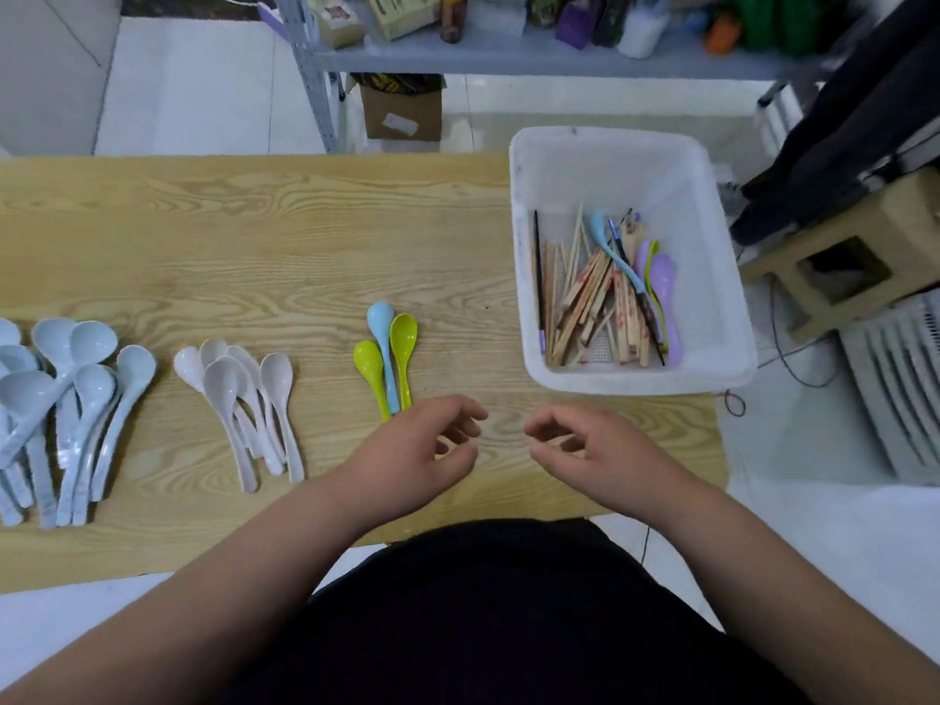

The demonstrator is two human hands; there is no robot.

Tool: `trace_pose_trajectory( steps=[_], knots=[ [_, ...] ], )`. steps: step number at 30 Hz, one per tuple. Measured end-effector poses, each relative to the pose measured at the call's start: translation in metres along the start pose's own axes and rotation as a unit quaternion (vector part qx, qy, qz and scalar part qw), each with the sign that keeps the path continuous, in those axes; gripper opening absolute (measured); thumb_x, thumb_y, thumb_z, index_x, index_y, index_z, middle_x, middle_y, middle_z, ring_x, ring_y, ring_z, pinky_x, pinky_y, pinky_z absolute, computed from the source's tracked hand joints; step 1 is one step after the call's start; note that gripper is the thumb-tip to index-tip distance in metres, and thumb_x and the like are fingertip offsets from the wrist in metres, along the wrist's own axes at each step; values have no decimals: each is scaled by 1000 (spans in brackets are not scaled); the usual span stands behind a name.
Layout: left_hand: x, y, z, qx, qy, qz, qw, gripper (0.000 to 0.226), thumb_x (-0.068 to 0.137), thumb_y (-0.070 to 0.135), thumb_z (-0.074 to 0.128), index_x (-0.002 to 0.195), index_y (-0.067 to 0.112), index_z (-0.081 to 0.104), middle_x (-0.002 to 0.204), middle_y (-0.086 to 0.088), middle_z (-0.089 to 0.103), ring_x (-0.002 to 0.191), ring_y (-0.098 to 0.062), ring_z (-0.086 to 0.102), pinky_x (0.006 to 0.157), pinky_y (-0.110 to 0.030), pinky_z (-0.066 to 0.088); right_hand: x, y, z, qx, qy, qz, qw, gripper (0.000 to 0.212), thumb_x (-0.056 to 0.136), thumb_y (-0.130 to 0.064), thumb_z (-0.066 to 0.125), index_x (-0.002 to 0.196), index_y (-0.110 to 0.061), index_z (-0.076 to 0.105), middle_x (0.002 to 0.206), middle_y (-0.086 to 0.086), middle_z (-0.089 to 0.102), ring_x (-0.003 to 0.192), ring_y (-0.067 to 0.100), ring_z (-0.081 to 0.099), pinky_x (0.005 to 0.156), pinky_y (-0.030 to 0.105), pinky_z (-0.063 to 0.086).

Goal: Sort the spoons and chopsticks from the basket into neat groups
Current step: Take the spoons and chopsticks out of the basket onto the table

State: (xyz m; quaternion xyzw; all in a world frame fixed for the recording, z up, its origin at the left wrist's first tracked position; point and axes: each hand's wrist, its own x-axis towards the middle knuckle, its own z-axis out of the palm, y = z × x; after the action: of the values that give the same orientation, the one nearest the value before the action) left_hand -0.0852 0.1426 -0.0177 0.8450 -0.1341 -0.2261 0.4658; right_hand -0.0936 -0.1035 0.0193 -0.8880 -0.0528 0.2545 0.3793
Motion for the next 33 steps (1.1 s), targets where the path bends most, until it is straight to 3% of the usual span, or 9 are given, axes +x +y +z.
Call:
trace_pose_trajectory(
  steps=[6,11,17,20,22,27,30,33],
  knots=[
    [48,56,65,22,-4,5,1000,32,89,21,65,120,29,62,104,20,64,102,0,62,86,-21,53,-27,71,-74,-147,4,-60,987,26,94,-40,60,120,-34,64,116,-19,62,107,-1,54,86,22,45],
    [96,98,117,71,13,-16,997,33,90,23,64,121,33,60,107,22,62,105,4,59,87,-17,51,-16,136,-136,-152,74,-111,979,26,94,-28,62,119,-25,66,122,-8,66,116,9,56,89,26,46],
    [148,129,151,120,71,-52,989,32,92,21,62,124,25,60,107,17,61,103,2,56,88,-19,46,19,189,-173,-170,163,-233,943,21,88,-10,66,109,-12,70,103,2,69,98,22,62,81,33,52],
    [165,133,161,122,83,-84,986,29,91,19,62,120,24,62,106,12,64,99,-1,58,80,-11,43,41,202,-175,-175,172,-284,927,21,86,-4,64,106,-4,71,104,10,69,97,30,64,85,40,53],
    [178,133,161,123,83,-97,984,28,90,17,63,118,20,63,103,8,66,93,-5,60,78,-14,44,53,206,-170,-177,177,-305,919,22,85,-4,64,106,-1,71,106,14,67,99,33,64,90,42,51],
    [235,120,145,131,97,-158,974,22,89,23,61,111,24,63,91,11,65,82,-12,62,73,-26,45,64,214,-150,-231,191,-251,920,31,83,-15,63,111,-5,70,120,17,64,122,37,57,113,55,34],
    [278,106,139,134,101,-216,962,22,89,31,59,110,26,61,86,9,64,74,-13,60,60,-25,42,66,213,-149,-227,208,-239,921,29,82,-16,63,108,-5,70,116,16,65,120,38,58,114,54,33],
    [317,99,140,132,114,-249,953,20,88,45,61,89,25,59,78,7,61,74,-17,59,54,-24,35,66,214,-151,-237,211,-246,916,29,82,-18,58,104,-6,72,111,14,67,116,37,61,112,54,35]
  ],
)
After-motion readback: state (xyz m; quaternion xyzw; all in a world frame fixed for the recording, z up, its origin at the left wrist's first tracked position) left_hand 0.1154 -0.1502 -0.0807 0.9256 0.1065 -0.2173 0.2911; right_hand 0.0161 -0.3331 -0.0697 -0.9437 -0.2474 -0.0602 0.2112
